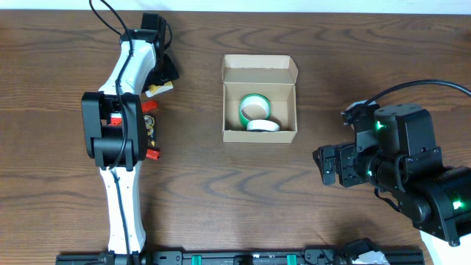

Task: Pack container
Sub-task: 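Grasp the yellow sticky-note pad with the left gripper, then carry the yellow pad with the left gripper and lower it into the box, then release the pad and move the left gripper back to the red cutter, then grasp the red box cutter with the left gripper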

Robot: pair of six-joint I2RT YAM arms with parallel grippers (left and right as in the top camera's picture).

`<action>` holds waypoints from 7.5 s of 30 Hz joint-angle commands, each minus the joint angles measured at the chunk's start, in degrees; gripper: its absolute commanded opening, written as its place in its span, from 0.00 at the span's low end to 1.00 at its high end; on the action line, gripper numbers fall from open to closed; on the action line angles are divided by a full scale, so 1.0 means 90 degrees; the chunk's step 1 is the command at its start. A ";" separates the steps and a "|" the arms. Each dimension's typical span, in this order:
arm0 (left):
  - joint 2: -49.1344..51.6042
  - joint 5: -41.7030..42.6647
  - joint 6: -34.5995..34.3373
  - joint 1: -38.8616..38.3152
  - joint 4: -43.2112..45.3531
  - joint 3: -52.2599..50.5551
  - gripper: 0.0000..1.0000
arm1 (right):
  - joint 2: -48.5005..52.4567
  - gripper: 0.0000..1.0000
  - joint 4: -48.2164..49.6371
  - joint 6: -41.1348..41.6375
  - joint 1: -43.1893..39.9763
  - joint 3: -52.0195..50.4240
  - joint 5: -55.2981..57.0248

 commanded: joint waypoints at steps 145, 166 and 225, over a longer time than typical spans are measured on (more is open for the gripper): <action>-0.5068 -0.0738 -0.0602 -0.0063 -0.2164 -0.2892 0.95 | 0.0024 0.99 -0.0012 -0.0019 -0.0046 0.0000 -0.0022; -0.5161 0.0075 -0.4131 0.0136 0.0274 -0.6700 0.96 | 0.0046 0.99 -0.0012 -0.0019 -0.0046 0.0000 -0.0019; -0.4415 -0.0187 -0.4192 0.0148 0.0964 -0.6751 0.06 | 0.0049 0.99 -0.0012 -0.0019 -0.0046 0.0000 -0.0019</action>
